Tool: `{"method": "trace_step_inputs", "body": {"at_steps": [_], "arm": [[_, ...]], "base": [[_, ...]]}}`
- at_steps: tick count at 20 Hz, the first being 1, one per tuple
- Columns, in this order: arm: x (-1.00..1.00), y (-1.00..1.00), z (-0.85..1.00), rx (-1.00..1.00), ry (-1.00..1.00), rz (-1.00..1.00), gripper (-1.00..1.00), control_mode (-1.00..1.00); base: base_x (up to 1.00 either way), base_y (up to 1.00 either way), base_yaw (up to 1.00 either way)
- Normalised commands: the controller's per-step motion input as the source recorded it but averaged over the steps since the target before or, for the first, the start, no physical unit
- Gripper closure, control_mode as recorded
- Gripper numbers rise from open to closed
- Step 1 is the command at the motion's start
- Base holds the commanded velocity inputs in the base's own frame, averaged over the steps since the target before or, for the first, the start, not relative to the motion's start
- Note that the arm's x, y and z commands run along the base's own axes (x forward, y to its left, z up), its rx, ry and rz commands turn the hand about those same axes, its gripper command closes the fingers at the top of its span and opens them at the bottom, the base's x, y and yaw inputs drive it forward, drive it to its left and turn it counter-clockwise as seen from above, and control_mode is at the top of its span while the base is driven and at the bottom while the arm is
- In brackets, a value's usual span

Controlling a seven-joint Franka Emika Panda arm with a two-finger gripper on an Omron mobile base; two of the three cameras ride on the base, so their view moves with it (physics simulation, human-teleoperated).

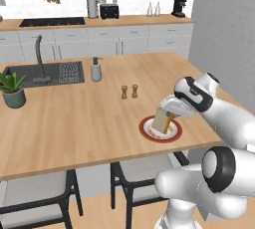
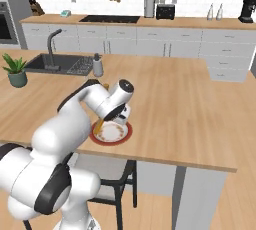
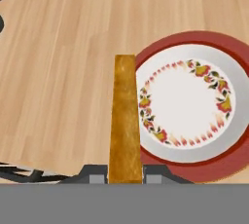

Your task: Start the toaster. Once the lever pops up, take the bread to the plate on the dining counter.

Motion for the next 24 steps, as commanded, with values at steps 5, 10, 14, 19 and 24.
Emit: {"method": "trace_step_inputs", "body": {"at_steps": [5, 10, 14, 19, 24], "arm": [[0.17, 0.0, -0.24, 0.0, 0.0, 0.0, 1.0, -1.0], [0.31, -0.01, -0.24, 0.0, 0.0, 0.0, 1.0, -1.0], [0.2, -0.03, -0.19, 0.0, 0.0, 0.01, 1.0, -1.0], [0.09, -0.01, -0.18, 0.0, 0.0, 0.02, 1.0, -1.0], [0.05, -0.01, -0.18, 0.0, 0.0, 0.02, 1.0, -1.0]], "base": [[0.0, 0.0, 0.0], [0.0, 0.0, 0.0], [0.0, 0.0, 0.0], [0.0, 0.0, 0.0], [0.0, 0.0, 0.0]]}}
